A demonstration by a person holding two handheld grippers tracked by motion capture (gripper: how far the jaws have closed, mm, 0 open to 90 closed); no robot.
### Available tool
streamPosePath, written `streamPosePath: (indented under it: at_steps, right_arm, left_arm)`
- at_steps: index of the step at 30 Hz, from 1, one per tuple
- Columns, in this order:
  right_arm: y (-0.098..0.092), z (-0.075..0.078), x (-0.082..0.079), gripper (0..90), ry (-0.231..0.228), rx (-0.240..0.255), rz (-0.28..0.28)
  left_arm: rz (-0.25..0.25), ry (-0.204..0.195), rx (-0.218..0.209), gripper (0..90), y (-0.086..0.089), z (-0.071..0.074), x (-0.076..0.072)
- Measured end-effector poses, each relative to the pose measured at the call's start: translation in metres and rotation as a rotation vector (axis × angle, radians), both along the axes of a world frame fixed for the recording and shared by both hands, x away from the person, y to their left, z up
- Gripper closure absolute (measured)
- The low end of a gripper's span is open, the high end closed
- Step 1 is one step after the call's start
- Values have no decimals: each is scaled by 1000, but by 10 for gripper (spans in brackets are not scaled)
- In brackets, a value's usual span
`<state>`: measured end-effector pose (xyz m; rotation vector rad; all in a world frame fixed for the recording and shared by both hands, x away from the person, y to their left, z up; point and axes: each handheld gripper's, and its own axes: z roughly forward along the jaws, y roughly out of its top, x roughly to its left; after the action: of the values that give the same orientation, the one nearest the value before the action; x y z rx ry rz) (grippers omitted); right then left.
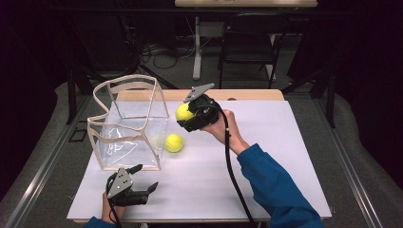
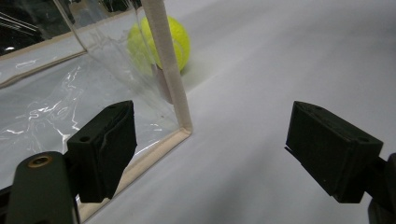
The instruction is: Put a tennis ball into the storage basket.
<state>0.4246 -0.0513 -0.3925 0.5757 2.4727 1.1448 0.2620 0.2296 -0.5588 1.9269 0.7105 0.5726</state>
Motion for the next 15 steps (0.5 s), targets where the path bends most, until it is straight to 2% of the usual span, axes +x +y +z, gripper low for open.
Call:
streamPosePath:
  at_steps: [15]
  right_arm:
    - [6, 12, 12, 263, 5, -20, 0]
  left_arm:
    - [0, 0, -1, 162, 1, 1, 0]
